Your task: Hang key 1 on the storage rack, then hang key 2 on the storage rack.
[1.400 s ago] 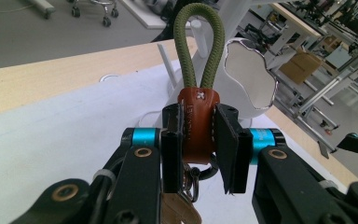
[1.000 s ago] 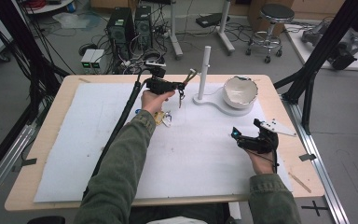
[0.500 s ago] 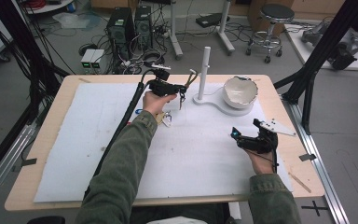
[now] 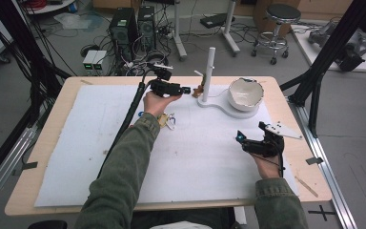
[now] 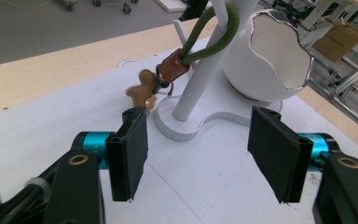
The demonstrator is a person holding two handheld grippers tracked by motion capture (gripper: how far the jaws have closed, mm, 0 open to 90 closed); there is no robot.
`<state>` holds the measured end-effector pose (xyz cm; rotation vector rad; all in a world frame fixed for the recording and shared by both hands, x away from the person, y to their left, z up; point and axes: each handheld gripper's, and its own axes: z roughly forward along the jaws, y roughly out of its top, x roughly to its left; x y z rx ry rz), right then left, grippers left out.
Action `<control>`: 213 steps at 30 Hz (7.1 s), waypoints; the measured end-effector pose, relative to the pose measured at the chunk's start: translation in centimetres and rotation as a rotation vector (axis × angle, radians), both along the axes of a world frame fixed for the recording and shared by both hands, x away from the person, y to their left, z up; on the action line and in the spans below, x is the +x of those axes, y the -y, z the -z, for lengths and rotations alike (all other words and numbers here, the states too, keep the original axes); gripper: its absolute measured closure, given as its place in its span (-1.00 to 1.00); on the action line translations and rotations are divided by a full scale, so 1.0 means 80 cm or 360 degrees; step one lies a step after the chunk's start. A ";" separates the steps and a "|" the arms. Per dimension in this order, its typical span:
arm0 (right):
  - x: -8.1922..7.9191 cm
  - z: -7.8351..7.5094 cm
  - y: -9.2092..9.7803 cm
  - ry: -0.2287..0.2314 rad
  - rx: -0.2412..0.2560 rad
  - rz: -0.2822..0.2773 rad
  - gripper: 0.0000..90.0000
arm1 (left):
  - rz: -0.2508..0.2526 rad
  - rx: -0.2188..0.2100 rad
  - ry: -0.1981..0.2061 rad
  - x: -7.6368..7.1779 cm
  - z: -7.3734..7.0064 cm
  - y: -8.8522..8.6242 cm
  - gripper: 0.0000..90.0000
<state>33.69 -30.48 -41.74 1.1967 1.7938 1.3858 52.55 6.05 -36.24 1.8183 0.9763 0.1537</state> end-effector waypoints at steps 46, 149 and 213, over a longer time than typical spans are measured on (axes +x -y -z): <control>-0.004 0.000 -0.003 -0.0013 -0.0044 -0.0012 -0.99 | -0.0013 0.0298 0.0066 -0.060 -0.012 -0.088 -0.96; -0.002 0.001 -0.005 -0.0017 -0.0080 -0.0024 -0.99 | -0.0011 0.0375 0.0079 -0.082 0.008 -0.112 0.81; -0.002 0.002 -0.005 -0.0030 -0.0088 -0.0013 -0.99 | 0.0045 -0.0134 0.0350 -0.119 -0.131 -0.072 0.81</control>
